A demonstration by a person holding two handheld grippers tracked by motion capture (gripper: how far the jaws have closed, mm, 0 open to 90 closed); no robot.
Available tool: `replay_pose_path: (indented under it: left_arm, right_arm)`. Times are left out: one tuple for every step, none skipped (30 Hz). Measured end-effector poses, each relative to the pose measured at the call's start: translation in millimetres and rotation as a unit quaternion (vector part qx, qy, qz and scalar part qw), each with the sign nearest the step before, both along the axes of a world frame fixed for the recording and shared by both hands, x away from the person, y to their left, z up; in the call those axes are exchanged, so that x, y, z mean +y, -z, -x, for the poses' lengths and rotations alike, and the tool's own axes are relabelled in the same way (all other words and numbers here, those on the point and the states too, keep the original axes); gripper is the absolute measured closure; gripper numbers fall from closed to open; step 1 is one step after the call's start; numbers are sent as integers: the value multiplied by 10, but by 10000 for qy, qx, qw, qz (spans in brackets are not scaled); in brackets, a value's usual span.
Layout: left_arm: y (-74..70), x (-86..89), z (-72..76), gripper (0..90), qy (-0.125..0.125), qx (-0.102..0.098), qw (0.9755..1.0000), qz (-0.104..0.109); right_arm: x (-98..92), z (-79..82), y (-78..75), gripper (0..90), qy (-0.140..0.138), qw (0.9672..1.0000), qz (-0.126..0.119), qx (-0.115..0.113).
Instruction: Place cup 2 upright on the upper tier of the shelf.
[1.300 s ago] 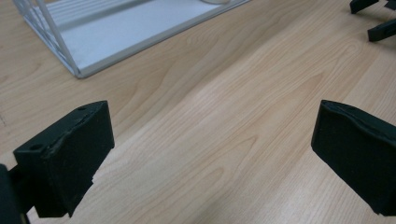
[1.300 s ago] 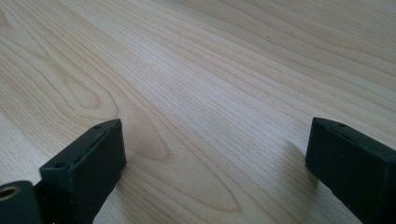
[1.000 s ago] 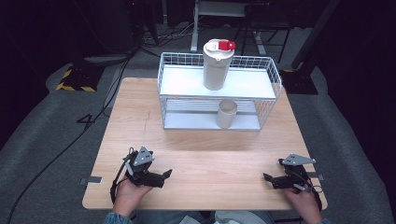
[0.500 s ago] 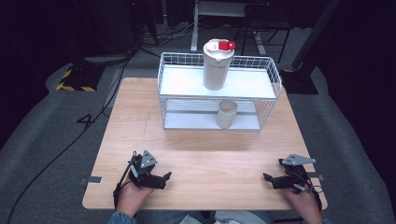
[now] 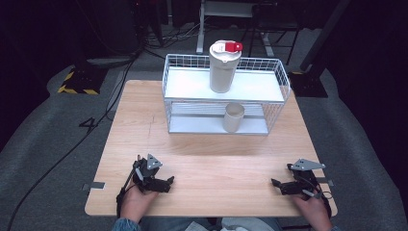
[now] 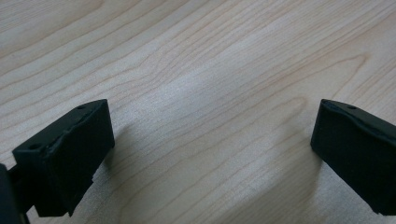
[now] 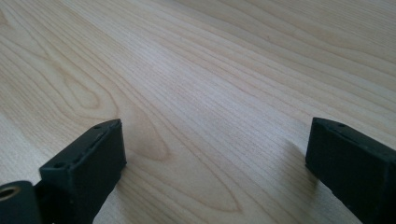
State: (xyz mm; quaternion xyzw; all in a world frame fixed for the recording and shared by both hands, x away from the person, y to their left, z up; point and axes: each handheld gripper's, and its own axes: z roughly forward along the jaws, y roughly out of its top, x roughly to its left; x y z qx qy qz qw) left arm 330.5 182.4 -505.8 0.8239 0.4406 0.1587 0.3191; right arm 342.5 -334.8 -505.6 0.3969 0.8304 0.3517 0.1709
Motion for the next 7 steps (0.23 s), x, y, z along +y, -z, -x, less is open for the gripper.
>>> replay_pose_path:
  left_arm:
    - [0,0,0,0,-3,0,10000,1]
    - [0,0,0,0,-2,3,10000,2]
    - [-3,2,1,0,5,22,10000,0]
    - [-2,3,1,0,13,32,10000,11]
    - [0,6,5,2,-32,29,10000,26]
    - [0,16,0,3,-16,16,10000,18]
    - [-4,31,-7,3,8,52,10000,15]
  right_arm:
    - [0,1,-1,50,7,10000,9,-3]
    - [1,1,-1,51,8,10000,9,-6]
    - [1,1,0,51,7,10000,8,-7]
    - [2,1,0,51,8,10000,9,-8]
    - [2,1,0,50,9,10000,9,-8]
    - [3,5,-1,43,63,10000,18,-2]
    - [6,8,0,32,106,9999,16,1]
